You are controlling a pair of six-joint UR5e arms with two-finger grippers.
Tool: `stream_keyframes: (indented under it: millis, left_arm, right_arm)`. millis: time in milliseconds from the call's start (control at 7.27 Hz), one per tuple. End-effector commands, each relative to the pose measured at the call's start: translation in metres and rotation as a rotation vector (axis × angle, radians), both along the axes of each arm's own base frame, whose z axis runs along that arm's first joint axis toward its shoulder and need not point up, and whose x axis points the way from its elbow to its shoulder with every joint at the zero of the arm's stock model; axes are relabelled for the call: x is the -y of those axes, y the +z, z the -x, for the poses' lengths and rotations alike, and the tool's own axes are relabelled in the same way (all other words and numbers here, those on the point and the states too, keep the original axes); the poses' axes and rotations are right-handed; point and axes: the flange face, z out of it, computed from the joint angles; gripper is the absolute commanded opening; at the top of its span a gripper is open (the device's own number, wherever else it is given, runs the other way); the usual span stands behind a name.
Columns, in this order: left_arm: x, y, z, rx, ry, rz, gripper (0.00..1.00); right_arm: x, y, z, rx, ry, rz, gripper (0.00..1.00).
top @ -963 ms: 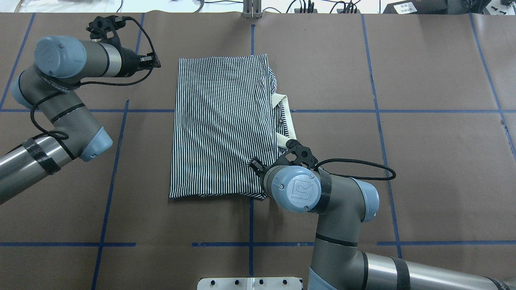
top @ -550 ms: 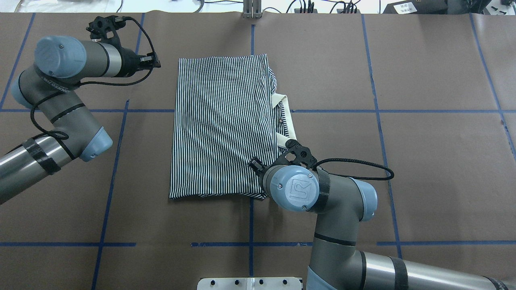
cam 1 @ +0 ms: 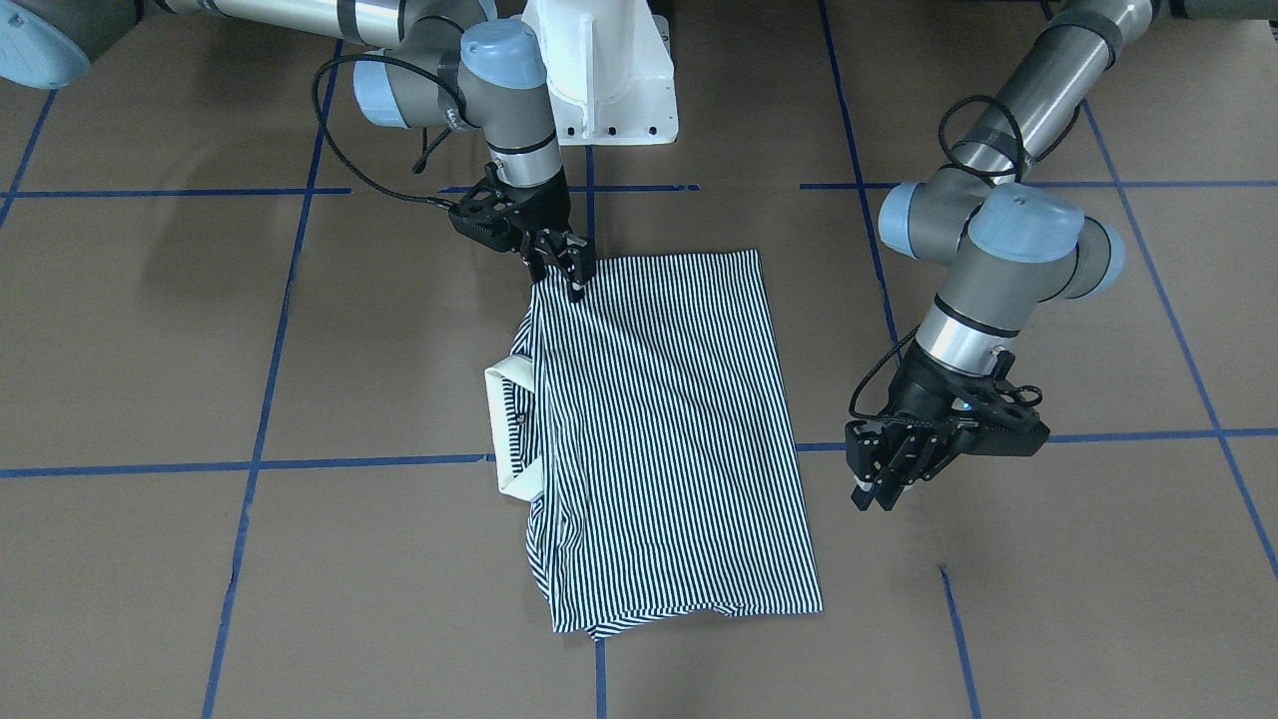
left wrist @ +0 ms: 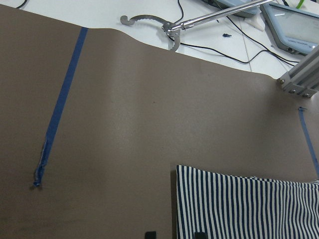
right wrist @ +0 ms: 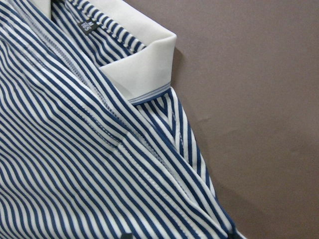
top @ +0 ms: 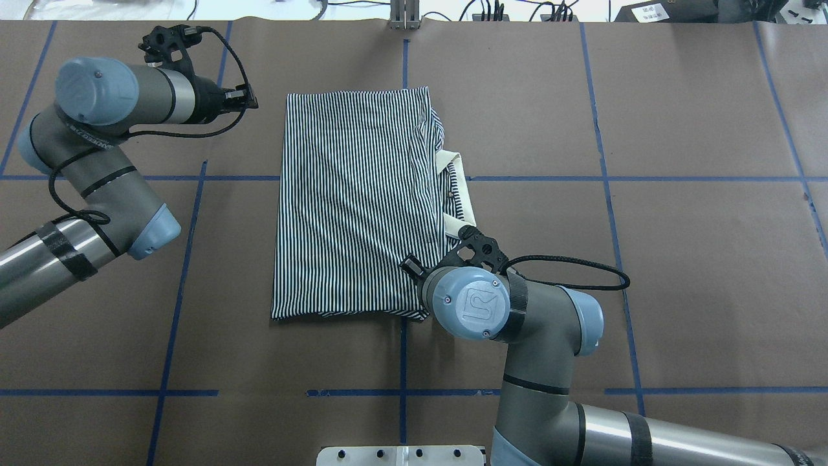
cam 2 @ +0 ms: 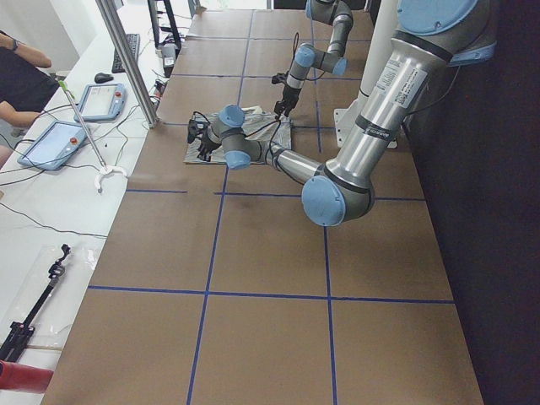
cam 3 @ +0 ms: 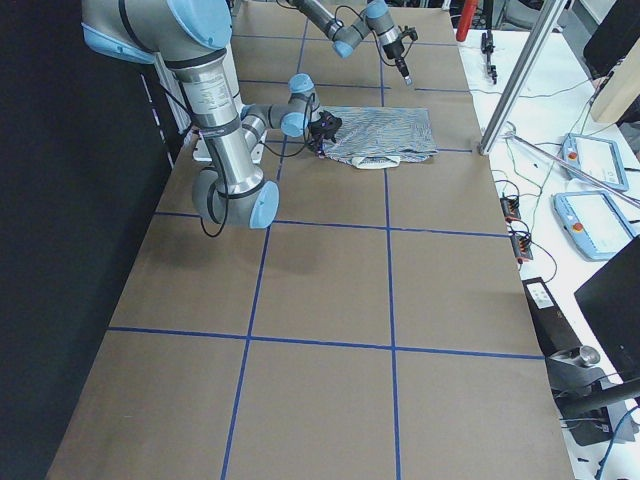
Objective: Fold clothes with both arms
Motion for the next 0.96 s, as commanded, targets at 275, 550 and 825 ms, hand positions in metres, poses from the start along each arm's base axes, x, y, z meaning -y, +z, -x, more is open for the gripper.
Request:
stream_keyframes:
  millis: [275,550,825]
  left_arm:
    - [-0.001,-0.003,0.001,-0.003,0.000,-0.004,0.37]
    - [-0.001,-0.004,0.000,-0.005,0.001,-0.004,0.37]
    - [-0.012,-0.025,0.007,-0.066,-0.006,0.010,0.37]
  right_arm:
    - [-0.005,0.001,0.002,-0.003,-0.016,-0.007,0.00]
    - [-0.004,-0.014,0.001,0.017,-0.020,-0.021,0.00]
    - [-0.008,-0.021,-0.008,0.033,-0.030,-0.035,0.00]
